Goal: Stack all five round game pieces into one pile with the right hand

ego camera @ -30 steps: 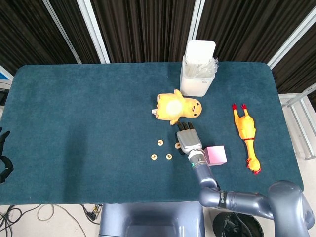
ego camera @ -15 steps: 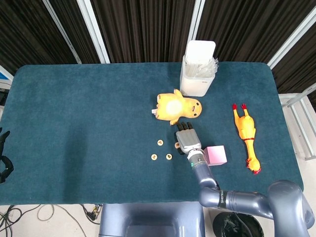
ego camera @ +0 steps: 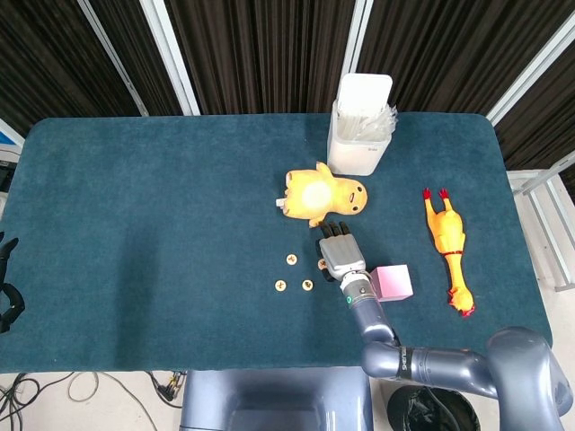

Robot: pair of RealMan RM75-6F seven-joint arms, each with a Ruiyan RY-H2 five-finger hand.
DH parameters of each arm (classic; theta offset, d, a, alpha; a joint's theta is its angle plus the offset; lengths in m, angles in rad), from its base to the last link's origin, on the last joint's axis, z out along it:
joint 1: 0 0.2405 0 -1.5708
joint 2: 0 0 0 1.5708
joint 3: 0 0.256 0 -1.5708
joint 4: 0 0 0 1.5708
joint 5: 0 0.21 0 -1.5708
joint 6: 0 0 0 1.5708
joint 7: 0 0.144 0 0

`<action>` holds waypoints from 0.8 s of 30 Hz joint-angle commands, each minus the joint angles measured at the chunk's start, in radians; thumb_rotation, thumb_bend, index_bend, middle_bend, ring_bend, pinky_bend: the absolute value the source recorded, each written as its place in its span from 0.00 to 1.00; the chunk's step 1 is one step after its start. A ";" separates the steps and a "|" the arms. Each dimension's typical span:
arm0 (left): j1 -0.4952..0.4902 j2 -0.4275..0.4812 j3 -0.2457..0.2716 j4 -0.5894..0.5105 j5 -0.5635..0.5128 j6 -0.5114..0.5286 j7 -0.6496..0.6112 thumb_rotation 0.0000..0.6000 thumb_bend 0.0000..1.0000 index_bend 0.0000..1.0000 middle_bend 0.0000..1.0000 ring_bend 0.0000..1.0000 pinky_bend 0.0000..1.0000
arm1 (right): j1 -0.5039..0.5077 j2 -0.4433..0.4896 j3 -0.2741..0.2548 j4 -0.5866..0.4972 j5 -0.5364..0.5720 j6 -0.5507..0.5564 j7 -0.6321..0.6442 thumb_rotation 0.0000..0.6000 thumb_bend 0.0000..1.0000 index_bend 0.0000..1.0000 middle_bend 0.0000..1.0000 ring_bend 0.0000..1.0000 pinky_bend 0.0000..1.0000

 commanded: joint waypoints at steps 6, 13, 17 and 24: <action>0.000 0.003 0.001 -0.001 0.002 -0.002 -0.005 1.00 0.82 0.11 0.00 0.00 0.02 | 0.003 0.025 -0.002 -0.085 -0.044 0.027 -0.003 1.00 0.40 0.44 0.00 0.00 0.00; 0.000 0.005 0.002 -0.001 0.004 -0.003 -0.011 1.00 0.82 0.11 0.00 0.00 0.02 | 0.018 0.019 -0.001 -0.118 -0.054 0.055 -0.031 1.00 0.40 0.42 0.00 0.00 0.00; 0.000 0.006 0.003 0.000 0.006 -0.004 -0.015 1.00 0.82 0.11 0.00 0.00 0.02 | 0.035 0.003 0.012 -0.105 -0.019 0.055 -0.049 1.00 0.40 0.42 0.00 0.00 0.00; -0.001 0.002 0.001 -0.001 0.002 -0.002 -0.010 1.00 0.82 0.11 0.00 0.00 0.02 | 0.073 -0.041 0.038 -0.032 0.045 0.031 -0.070 1.00 0.40 0.40 0.00 0.00 0.00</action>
